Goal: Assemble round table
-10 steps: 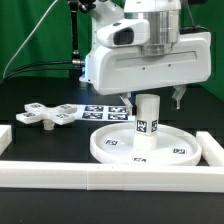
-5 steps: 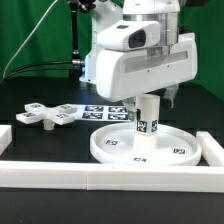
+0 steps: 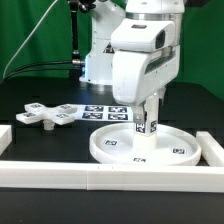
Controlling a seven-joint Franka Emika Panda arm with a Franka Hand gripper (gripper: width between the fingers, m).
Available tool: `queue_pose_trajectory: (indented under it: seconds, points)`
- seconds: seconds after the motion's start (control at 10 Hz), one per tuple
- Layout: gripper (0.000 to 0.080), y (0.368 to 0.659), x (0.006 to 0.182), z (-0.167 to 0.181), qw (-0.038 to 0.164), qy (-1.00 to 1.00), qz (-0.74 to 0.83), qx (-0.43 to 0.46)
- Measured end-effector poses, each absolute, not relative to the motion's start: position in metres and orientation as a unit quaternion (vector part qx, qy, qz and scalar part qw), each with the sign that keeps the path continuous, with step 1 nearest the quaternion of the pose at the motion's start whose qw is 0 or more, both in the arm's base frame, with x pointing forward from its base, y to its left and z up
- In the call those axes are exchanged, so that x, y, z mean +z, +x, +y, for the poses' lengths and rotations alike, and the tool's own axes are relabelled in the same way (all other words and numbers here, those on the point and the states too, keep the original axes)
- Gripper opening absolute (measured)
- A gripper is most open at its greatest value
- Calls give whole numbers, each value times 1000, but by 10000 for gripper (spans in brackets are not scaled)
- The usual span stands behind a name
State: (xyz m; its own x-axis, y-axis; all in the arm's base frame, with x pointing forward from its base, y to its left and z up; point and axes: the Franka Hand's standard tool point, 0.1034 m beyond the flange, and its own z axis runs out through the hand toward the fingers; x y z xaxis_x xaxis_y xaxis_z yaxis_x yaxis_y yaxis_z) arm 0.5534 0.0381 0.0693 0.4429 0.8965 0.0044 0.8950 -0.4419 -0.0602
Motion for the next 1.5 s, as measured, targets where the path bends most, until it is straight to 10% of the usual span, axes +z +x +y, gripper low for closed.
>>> queue_pose_trajectory:
  seconds: [0.6, 0.8, 1.5]
  points:
    - [649, 552, 68, 35, 28, -801, -598, 13]
    - [402, 552, 68, 35, 28, -812, -582, 13]
    - [406, 549, 68, 34, 21, -931, -364, 6]
